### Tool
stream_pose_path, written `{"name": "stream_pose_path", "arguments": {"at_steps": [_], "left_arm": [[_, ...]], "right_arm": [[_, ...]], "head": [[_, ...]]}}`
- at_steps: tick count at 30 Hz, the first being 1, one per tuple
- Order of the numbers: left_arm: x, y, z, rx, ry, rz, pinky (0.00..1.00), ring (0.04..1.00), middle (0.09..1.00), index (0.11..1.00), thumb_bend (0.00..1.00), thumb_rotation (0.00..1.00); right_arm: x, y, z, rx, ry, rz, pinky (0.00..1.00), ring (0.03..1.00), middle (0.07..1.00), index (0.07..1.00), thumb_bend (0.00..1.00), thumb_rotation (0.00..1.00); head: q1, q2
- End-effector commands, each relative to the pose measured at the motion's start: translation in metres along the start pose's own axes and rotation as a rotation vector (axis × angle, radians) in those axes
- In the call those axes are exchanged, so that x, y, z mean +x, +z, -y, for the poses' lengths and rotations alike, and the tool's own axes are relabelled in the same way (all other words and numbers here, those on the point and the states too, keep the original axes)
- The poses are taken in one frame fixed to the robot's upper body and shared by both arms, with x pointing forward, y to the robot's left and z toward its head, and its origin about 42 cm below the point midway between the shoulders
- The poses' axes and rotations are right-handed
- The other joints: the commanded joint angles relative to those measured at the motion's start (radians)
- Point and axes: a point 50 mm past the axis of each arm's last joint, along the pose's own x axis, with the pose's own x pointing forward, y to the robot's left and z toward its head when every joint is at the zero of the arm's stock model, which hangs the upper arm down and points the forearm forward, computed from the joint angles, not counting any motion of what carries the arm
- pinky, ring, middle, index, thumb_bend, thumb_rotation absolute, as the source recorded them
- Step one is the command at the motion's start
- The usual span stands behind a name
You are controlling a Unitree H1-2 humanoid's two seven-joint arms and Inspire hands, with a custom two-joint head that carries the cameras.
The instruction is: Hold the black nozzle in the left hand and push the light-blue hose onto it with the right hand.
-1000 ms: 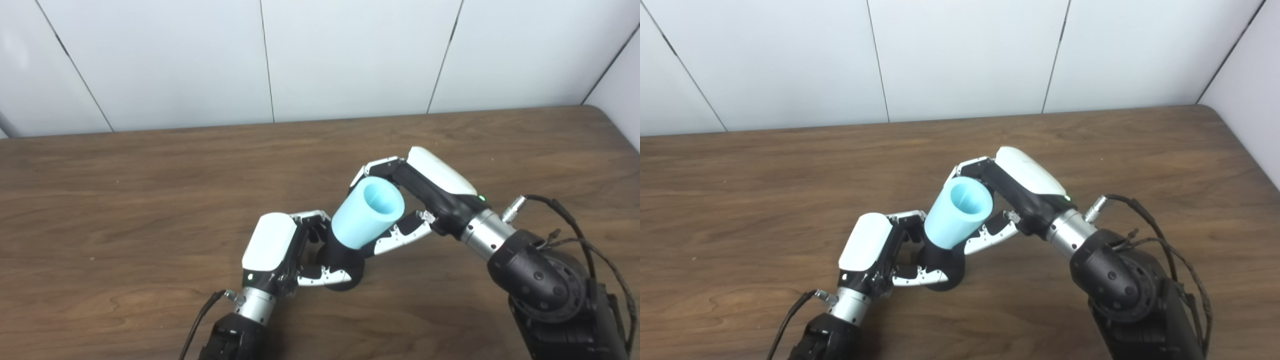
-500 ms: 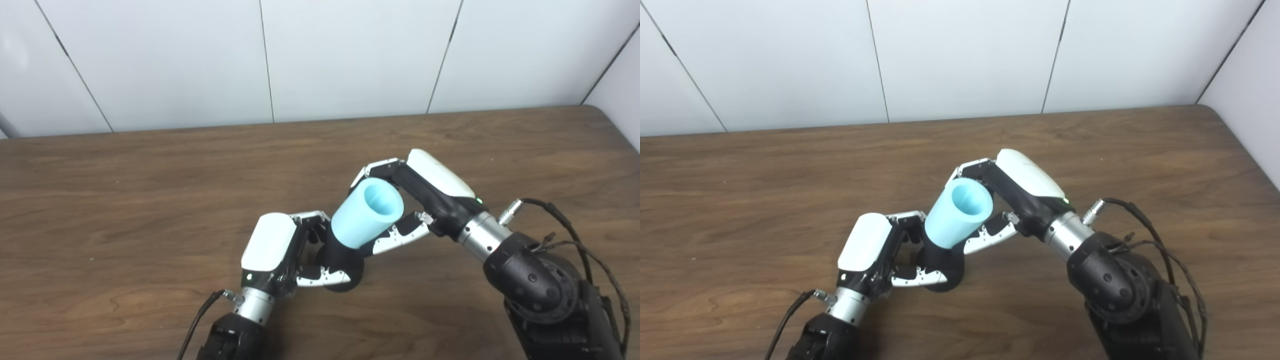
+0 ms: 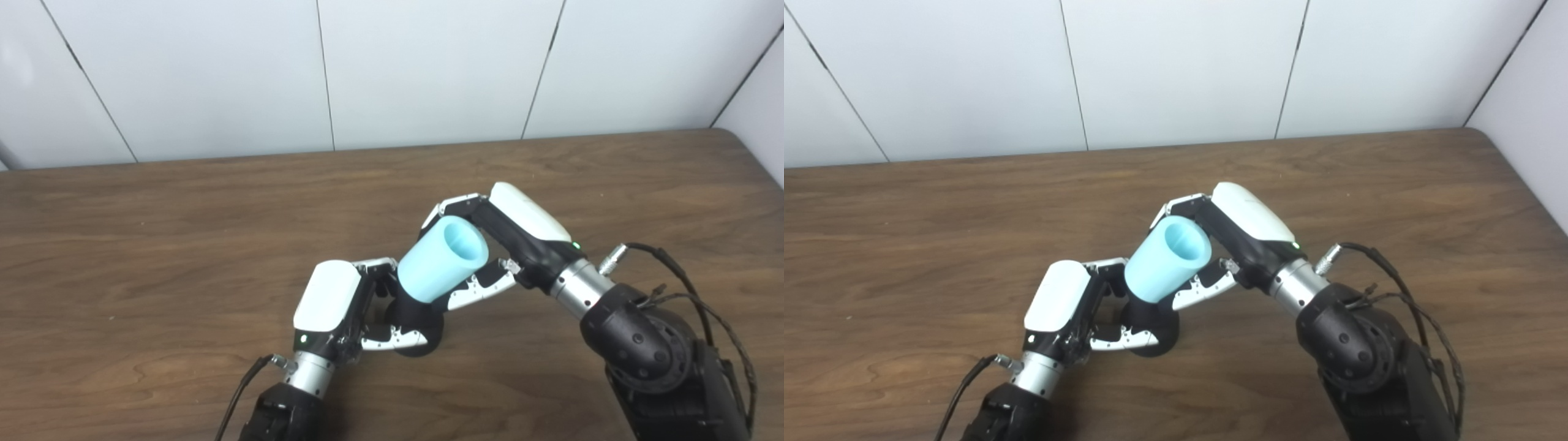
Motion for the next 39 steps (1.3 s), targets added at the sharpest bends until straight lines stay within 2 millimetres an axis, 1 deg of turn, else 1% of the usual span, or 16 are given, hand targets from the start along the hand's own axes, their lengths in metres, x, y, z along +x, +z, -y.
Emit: {"name": "stream_pose_path", "arguments": {"at_steps": [1,11,14,19,23,29,36,39], "left_arm": [[-0.004,-0.003,0.009,0.013,-0.073,-0.017,0.44,0.480,0.452,0.499,0.50,0.00],[-0.002,0.000,0.010,0.012,-0.074,-0.013,0.44,0.471,0.448,0.501,0.50,0.00],[-0.002,0.001,0.011,0.009,-0.077,-0.013,0.44,0.475,0.452,0.499,0.50,0.00],[-0.003,0.002,0.013,0.004,-0.084,-0.013,0.45,0.482,0.455,0.498,0.50,0.00],[-0.003,0.003,0.015,0.009,-0.086,-0.013,0.45,0.482,0.458,0.498,0.50,0.00],[-0.004,0.005,0.017,0.004,-0.089,-0.016,0.45,0.478,0.448,0.503,0.50,0.00],[-0.004,0.005,0.015,-0.003,-0.084,-0.024,0.45,0.483,0.457,0.499,0.50,0.00],[-0.005,0.004,0.016,-0.003,-0.088,-0.024,0.44,0.470,0.444,0.507,0.50,0.00]], "right_arm": [[0.005,0.006,0.009,-0.038,-0.022,0.027,0.33,0.388,0.499,0.507,0.50,0.00],[0.011,0.009,0.008,-0.095,0.058,0.040,0.38,0.387,0.501,0.508,0.50,0.00],[0.014,0.012,0.013,-0.109,0.078,0.048,0.36,0.375,0.496,0.517,0.50,0.00],[0.021,0.018,0.027,-0.153,0.113,0.061,0.37,0.375,0.496,0.515,0.50,0.00],[0.026,0.020,0.035,-0.199,0.162,0.058,0.35,0.377,0.501,0.510,0.50,0.00],[0.028,0.021,0.041,-0.230,0.211,0.054,0.34,0.380,0.507,0.505,0.50,0.00],[0.029,0.022,0.044,-0.241,0.214,0.051,0.34,0.382,0.509,0.501,0.50,0.00],[0.029,0.024,0.044,-0.249,0.211,0.047,0.33,0.381,0.508,0.505,0.50,0.00]], "head": [[-0.001,0.001],[0.002,-0.001],[0.001,-0.001],[-0.002,0.000],[-0.002,0.001],[-0.001,0.004],[-0.001,0.009],[-0.006,0.009]]}}
